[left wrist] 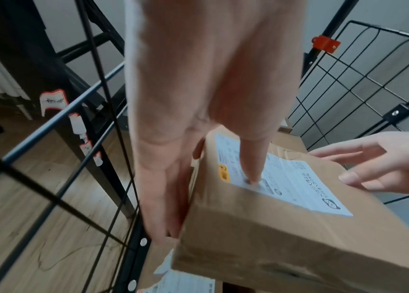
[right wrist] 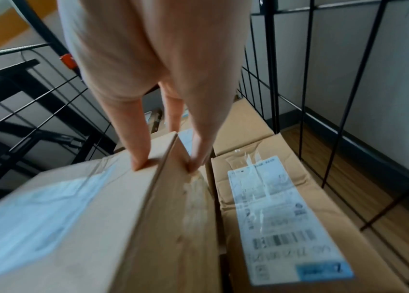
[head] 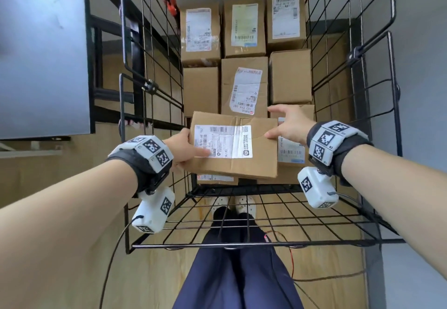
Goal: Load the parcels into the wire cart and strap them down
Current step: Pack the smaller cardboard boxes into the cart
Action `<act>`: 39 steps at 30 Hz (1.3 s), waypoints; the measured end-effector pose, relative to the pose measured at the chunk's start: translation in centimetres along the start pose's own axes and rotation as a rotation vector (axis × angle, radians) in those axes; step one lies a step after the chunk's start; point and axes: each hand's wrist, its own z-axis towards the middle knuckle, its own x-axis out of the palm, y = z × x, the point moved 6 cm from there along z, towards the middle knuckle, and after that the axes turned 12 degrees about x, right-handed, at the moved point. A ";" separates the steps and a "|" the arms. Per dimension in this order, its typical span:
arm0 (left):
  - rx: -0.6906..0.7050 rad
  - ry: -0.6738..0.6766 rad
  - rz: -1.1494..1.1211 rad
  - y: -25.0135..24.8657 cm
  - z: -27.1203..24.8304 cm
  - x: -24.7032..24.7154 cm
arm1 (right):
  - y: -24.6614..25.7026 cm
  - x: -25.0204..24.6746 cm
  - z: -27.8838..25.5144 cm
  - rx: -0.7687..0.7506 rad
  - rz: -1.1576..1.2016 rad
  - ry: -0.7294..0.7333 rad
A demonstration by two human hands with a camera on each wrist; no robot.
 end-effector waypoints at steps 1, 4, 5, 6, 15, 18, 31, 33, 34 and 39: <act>-0.033 0.015 -0.062 0.2 0.1 0.5 | -0.3 -0.2 0.2 0.054 0.056 -0.030; -0.088 0.008 -0.234 0.2 0.2 1.5 | -1.7 0.1 2.0 0.170 0.200 -0.015; -0.094 -0.006 -0.267 0.1 0.3 1.6 | -2.5 0.1 3.5 0.170 0.228 -0.004; -0.100 -0.023 -0.302 0.0 0.3 1.7 | -2.7 0.1 4.1 0.170 0.247 0.006; -0.222 -0.151 -0.274 1.3 0.9 0.1 | -2.0 3.4 1.3 0.237 0.214 0.354; -0.246 -0.133 -0.256 1.9 1.4 0.0 | -2.5 4.0 1.7 0.191 0.209 0.340; -0.322 0.152 -0.009 2.4 1.8 1.2 | -5.1 5.6 1.9 0.219 0.042 0.395; -0.328 0.173 0.025 2.4 2.0 1.6 | -5.9 6.3 2.1 0.253 -0.001 0.408; -0.312 0.179 0.026 2.2 2.3 1.8 | -6.2 6.4 2.4 0.263 -0.014 0.407; -0.235 0.192 0.043 1.8 4.7 4.2 | -7.2 6.8 4.5 0.328 -0.049 0.400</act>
